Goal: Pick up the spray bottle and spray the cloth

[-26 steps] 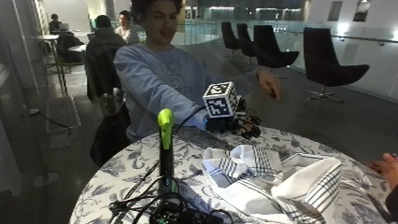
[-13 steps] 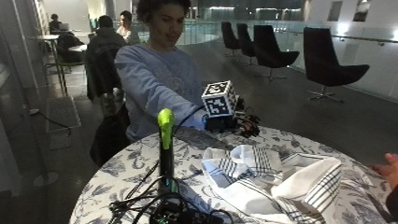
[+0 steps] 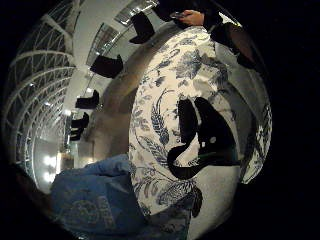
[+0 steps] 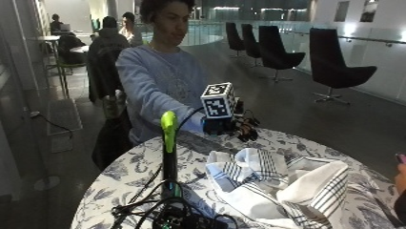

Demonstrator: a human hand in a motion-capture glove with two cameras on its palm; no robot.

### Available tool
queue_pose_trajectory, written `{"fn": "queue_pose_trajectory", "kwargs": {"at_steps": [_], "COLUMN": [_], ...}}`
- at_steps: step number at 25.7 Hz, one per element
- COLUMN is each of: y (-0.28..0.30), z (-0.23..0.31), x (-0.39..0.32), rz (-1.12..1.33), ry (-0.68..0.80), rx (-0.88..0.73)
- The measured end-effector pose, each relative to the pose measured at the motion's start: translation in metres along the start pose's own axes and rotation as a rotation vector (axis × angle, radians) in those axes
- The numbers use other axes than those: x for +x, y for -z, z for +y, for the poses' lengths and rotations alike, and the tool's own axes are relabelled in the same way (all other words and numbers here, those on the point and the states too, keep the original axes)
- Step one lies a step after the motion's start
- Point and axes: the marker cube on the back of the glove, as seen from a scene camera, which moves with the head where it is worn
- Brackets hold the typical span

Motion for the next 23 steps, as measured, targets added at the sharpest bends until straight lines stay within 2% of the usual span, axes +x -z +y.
{"fn": "queue_pose_trajectory", "kwargs": {"at_steps": [14, 23], "y": [0.059, 0.084], "z": [0.128, 0.190], "x": [0.027, 0.055], "rz": [0.075, -0.039], "ry": [0.022, -0.095], "rx": [-0.004, 0.080]}}
